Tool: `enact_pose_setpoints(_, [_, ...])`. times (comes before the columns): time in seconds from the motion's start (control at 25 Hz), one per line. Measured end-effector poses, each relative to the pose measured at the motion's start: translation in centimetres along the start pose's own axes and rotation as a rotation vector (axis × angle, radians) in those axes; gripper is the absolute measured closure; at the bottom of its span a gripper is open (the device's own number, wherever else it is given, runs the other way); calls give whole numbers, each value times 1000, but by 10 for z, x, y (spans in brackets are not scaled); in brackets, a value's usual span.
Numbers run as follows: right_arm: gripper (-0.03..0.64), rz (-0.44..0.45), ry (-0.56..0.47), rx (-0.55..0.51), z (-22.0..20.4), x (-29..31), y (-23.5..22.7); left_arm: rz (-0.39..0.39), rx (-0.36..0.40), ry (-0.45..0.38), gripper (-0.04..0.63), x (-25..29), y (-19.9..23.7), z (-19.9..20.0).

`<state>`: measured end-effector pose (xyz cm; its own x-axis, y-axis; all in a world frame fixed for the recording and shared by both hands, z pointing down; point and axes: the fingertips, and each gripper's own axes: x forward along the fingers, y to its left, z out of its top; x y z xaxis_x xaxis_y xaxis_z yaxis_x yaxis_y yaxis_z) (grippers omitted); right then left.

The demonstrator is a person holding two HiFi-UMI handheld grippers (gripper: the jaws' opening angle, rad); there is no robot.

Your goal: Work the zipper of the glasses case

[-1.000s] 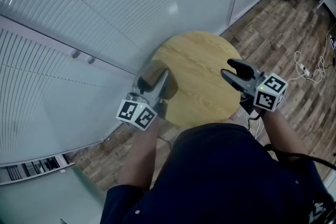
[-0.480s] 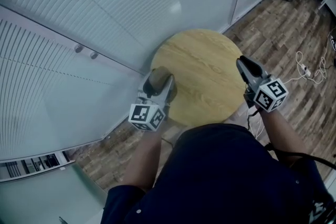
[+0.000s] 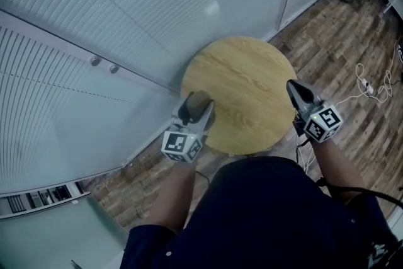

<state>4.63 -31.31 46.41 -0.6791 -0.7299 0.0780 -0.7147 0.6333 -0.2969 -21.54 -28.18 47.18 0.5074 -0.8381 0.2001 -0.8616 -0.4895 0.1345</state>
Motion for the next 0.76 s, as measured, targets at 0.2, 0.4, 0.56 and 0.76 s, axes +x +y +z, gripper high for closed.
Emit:
enact_pose_setpoints(0.2, [609,-16,14,-13,-3,5,-2,-28,-2,23,296,5,-5,-9])
enact_pose_setpoints(0.4, [611,-31,37,-6,-15,3,-7,-64,8,52,296,8,-13,-20])
enact_pose_setpoints(0.56, [611,-44,52,7,-21,3,-8,-72,-10,63,296,9,-12,-24])
enact_pose_setpoints(0.76, [611,-43,52,1,-22,7,-11,-78,-42,63,296,10,-14,-27])
